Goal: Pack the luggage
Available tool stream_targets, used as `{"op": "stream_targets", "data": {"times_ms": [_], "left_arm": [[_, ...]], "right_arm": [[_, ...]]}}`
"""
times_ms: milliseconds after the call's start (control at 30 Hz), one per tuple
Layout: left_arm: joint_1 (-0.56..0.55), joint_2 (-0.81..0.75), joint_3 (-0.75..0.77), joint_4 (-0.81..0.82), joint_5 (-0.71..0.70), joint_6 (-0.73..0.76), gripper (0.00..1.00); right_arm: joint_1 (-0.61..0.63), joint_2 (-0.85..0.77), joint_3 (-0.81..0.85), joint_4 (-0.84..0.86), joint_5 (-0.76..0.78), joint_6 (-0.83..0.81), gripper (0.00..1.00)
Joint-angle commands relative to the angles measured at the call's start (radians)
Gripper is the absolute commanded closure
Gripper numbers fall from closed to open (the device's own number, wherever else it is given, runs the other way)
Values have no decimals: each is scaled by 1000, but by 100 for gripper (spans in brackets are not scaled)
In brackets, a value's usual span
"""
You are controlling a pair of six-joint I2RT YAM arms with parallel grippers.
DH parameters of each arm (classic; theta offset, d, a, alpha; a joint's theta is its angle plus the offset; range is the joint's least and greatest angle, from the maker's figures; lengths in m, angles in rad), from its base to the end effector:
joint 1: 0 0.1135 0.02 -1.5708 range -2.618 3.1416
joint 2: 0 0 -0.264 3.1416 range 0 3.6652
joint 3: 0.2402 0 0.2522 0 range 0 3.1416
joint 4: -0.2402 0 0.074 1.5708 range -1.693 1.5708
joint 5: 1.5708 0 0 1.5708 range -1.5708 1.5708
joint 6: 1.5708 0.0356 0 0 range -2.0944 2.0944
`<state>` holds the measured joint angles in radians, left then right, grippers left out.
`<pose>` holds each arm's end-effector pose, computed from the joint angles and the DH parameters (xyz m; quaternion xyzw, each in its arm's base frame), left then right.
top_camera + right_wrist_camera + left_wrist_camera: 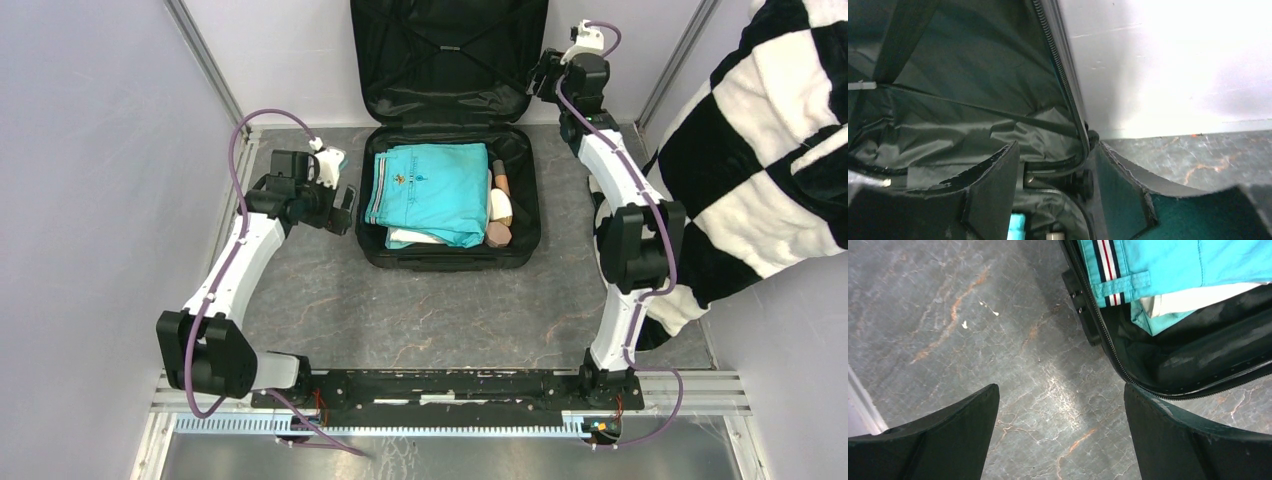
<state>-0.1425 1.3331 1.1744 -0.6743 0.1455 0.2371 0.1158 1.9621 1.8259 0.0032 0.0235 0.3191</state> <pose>0.2791 -0.0453 0.3098 0.2013 0.9086 -0.0507 0.3624 0.4770 0.0546 0.3692 0.0841 0.7478 0.1334 0.6449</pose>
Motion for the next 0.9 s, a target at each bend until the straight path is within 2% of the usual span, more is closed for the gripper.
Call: {"op": "stream_targets", "data": {"times_ms": [0,267,400,600,633,700,767,867], "left_arm": [[43,14,-26,18,91,32,0],[129,161,4,-16,345,47,0],[129,218,21,-16,347,46,0],[132,255,30,-16,337,28,0],[132,254,29,-15,333,23,0],[132,252,28,-14,331,15,0],[132,241,27,-14,328,10,0],[132,214,24,-14,328,5,0]], "right_arm": [[-2,92,61,217,29,-23,38],[-1,204,62,486,68,-10,46],[-2,240,54,636,50,-14,52],[-2,266,-1,862,-46,8,71],[-2,267,-1,867,-53,9,71],[-1,272,9,848,-56,3,69],[-2,276,27,825,-55,-15,53],[-2,271,28,798,-30,-38,46]]}}
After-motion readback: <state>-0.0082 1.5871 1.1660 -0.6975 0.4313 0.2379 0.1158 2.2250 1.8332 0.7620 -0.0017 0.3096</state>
